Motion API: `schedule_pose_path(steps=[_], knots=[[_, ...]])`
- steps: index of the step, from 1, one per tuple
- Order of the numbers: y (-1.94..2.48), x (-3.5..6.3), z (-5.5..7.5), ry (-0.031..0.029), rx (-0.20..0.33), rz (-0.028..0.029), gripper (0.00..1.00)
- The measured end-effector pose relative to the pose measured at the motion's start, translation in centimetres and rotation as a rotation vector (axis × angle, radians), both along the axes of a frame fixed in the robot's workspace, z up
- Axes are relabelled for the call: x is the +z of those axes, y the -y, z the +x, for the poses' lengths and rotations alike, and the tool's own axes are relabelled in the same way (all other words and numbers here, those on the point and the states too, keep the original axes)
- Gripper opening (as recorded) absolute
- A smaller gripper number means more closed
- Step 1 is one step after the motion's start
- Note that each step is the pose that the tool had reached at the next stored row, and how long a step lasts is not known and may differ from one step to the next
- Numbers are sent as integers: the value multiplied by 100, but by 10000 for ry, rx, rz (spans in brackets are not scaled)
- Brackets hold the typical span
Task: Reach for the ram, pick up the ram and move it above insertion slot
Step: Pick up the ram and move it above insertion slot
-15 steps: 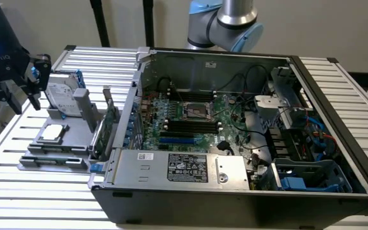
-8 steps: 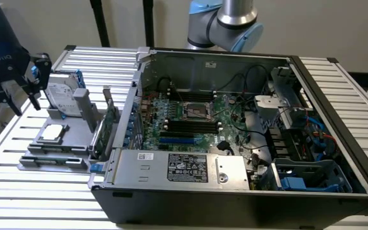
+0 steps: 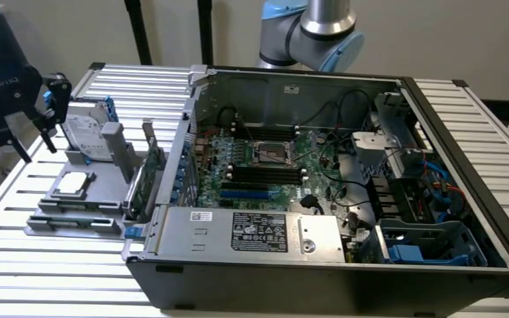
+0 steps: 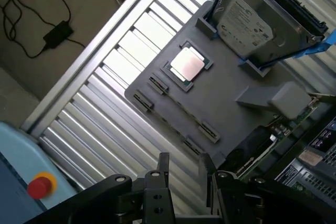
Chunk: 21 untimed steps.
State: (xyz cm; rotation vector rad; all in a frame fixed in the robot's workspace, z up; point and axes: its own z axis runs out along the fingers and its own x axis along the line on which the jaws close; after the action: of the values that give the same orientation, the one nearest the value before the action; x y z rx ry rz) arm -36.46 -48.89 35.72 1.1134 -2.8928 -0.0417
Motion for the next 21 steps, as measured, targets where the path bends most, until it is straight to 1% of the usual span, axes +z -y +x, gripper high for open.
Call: schedule_pose_path(steps=[21], knots=[[0, -104, 0, 2, 3827, 4, 36]])
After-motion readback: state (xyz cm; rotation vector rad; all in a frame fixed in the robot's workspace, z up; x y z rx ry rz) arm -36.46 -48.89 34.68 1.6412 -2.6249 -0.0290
